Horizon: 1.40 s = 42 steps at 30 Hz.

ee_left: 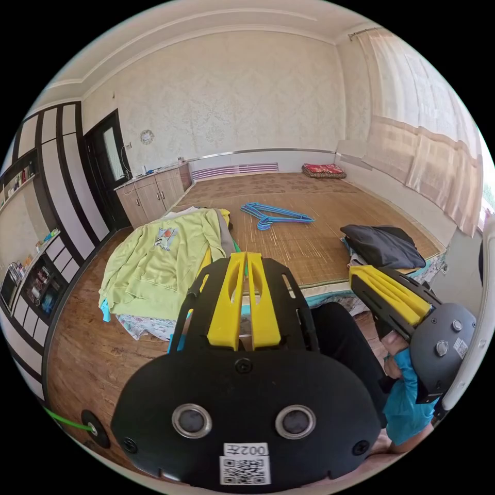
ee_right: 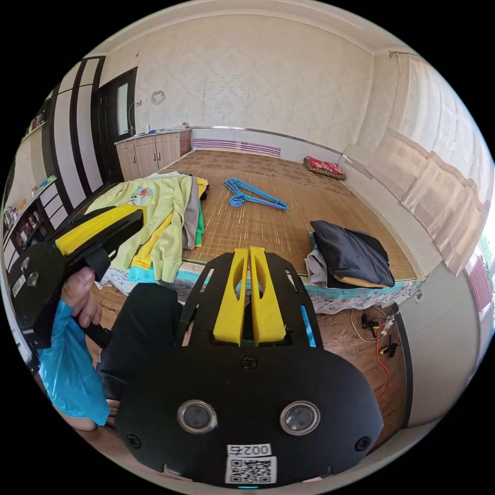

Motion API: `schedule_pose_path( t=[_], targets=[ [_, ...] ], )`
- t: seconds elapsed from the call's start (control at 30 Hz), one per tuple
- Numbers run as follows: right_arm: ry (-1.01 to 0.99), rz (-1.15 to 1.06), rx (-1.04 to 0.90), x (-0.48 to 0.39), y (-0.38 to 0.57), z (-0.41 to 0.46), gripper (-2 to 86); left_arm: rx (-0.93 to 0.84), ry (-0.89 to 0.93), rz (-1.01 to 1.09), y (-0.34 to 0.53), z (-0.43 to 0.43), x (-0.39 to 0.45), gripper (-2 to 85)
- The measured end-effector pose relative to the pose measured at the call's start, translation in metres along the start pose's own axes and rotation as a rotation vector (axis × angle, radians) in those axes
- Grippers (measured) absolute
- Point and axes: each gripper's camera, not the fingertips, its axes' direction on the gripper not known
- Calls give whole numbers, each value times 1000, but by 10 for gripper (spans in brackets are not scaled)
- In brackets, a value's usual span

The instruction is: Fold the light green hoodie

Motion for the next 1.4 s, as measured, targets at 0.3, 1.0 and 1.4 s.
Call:
schedule_pose_path(
  t=[0.3,1.0,1.4],
  targets=[
    [5,4,1,1,3,-1,-8,-2,2,2,-1,-4,5,-9],
    [9,9,0,3,7,-2,-8,-5,6,11,-4,-10,14,-9],
    [9,11,-2,3,8,-3,-8,-6,7,11,-5,-10,16,-9]
  ],
)
